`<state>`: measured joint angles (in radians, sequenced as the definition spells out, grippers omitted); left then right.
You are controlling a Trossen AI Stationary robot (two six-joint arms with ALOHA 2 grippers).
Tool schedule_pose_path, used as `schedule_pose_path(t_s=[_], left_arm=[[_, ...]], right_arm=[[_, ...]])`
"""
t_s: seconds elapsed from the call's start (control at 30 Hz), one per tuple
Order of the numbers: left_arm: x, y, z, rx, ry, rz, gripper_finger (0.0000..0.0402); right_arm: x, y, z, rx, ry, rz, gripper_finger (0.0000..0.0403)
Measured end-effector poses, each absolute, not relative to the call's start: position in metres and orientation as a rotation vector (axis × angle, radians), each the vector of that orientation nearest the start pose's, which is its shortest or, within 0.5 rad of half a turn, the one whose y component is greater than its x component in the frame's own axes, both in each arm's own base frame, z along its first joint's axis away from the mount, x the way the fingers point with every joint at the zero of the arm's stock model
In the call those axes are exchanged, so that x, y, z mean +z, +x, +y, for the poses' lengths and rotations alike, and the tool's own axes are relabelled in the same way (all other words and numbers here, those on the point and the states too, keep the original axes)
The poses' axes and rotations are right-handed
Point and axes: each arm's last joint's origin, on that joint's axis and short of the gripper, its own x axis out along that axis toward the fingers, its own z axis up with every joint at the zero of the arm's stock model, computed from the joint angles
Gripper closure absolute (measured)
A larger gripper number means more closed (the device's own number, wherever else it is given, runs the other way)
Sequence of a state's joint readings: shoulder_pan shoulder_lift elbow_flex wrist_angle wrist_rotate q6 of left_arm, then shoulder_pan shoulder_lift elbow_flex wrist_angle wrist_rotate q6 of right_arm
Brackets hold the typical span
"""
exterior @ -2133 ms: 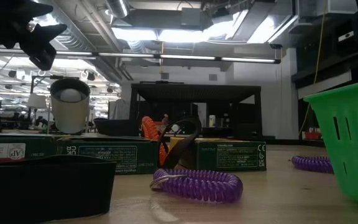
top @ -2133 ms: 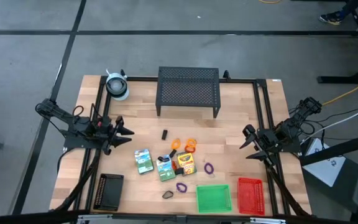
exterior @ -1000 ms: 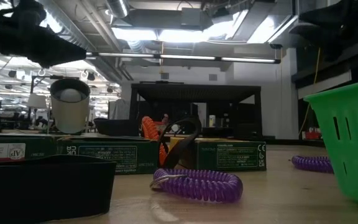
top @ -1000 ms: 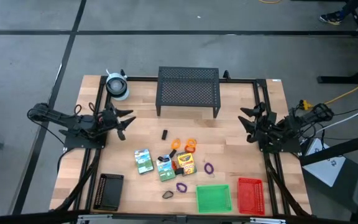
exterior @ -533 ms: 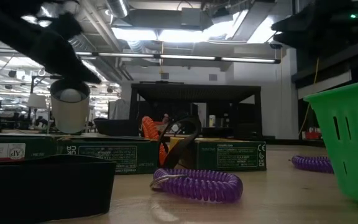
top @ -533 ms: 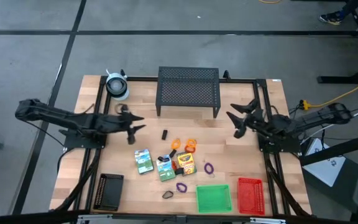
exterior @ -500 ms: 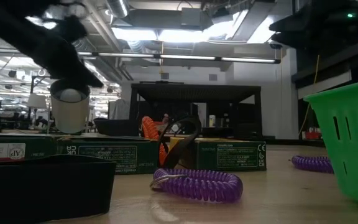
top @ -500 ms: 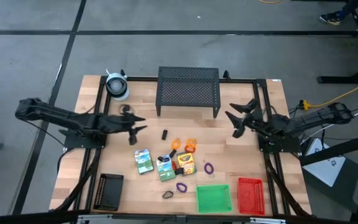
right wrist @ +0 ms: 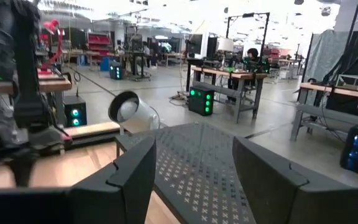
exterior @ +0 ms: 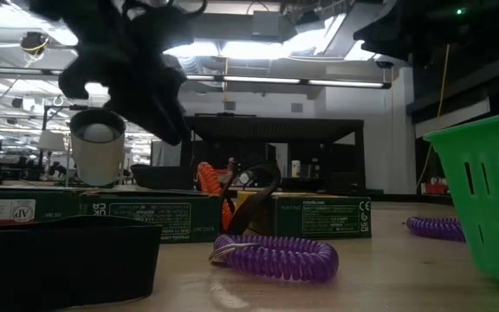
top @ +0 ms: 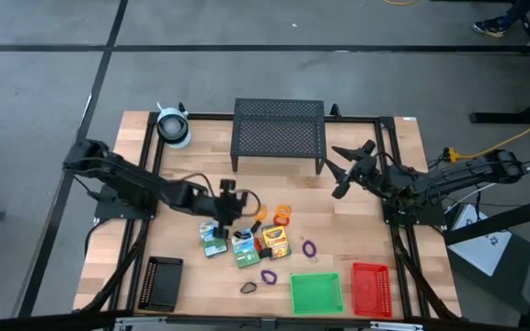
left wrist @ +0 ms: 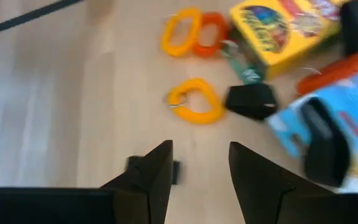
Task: Pick & Place Office Desk Supplies
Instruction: Put the black rubber band into the black bin
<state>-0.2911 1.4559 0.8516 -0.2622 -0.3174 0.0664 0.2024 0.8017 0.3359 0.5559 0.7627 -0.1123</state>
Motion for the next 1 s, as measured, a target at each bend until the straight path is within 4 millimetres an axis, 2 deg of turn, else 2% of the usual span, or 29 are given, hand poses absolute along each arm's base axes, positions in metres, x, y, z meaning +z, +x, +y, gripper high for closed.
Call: schedule_pose_path(t_s=[0.17,0.27,0.47,0.67,0.8,1.0], left_arm=[[0.213,0.293,-0.093,-0.071,0.302,0.865,0.0246],[0.214,0.295,-0.098,-0.081,0.265,0.893,0.0246],[0.207,0.293,-0.099,-0.061,0.158,0.954,0.0243],[0.207,0.293,-0.1,-0.073,0.108,0.955,0.0203],[0.205,0.292,-0.102,-0.081,0.109,0.955,0.0181],[0.207,0.291,-0.11,-0.106,0.11,0.931,0.0179]], right_arm=[[0.245,0.172,0.015,-0.537,-0.069,-0.049,0.0188],[0.245,0.172,0.016,-0.515,-0.053,-0.055,0.0188],[0.244,0.172,0.016,-0.514,-0.048,-0.056,0.0188],[0.244,0.172,0.016,-0.491,-0.047,-0.058,0.0188],[0.244,0.172,0.016,-0.491,-0.047,-0.058,0.0188],[0.244,0.172,0.016,-0.491,-0.048,-0.055,0.0188]])
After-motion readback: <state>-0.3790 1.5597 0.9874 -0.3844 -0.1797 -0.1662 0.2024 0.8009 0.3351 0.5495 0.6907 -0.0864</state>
